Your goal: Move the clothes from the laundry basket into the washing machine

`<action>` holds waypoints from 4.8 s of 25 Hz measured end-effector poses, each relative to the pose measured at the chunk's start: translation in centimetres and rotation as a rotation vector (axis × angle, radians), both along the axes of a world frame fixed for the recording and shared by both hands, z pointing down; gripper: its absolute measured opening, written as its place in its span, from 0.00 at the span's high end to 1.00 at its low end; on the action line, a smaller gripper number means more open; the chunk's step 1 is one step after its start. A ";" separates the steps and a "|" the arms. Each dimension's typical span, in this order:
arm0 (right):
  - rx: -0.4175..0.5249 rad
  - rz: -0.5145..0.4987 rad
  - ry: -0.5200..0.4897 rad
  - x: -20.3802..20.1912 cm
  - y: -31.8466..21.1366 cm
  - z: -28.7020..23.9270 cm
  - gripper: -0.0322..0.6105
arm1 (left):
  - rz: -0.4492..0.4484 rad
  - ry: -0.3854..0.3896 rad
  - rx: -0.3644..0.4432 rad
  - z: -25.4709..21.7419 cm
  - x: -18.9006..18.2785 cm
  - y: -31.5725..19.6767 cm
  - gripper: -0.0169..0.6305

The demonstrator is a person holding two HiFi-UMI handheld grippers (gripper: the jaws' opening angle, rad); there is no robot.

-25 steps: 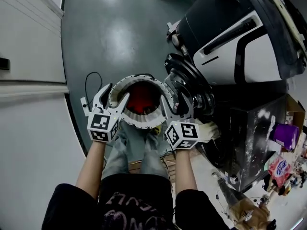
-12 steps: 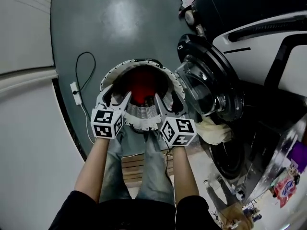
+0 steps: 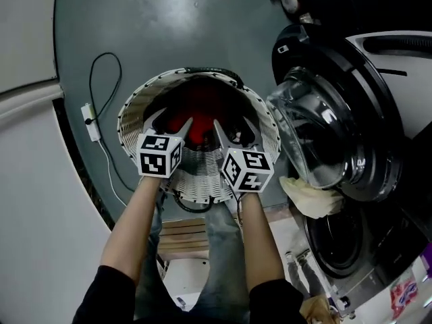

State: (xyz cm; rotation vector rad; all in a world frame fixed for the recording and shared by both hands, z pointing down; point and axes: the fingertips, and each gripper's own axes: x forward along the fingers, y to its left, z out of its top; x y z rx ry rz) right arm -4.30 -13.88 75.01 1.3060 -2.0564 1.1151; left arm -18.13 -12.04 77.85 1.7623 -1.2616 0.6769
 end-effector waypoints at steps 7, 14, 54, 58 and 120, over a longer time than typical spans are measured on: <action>-0.125 0.024 0.038 0.3 -0.1 13.4 0.47 | 0.015 -0.076 -0.040 10.9 0.3 -1.7 0.52; -0.206 0.022 0.078 0.4 0.8 23.2 0.44 | 0.033 -0.134 -0.179 21.2 0.0 0.6 0.52; 0.004 0.014 0.110 -0.5 0.4 12.5 0.84 | 0.090 -0.087 0.064 8.9 1.2 -0.6 0.79; 0.066 0.068 0.078 -0.7 0.6 5.3 0.84 | 0.101 -0.076 0.126 2.4 0.8 -0.3 0.79; 0.647 1.103 0.352 42.7 37.7 -48.1 0.83 | 1.224 0.322 0.810 -51.3 50.3 25.4 0.78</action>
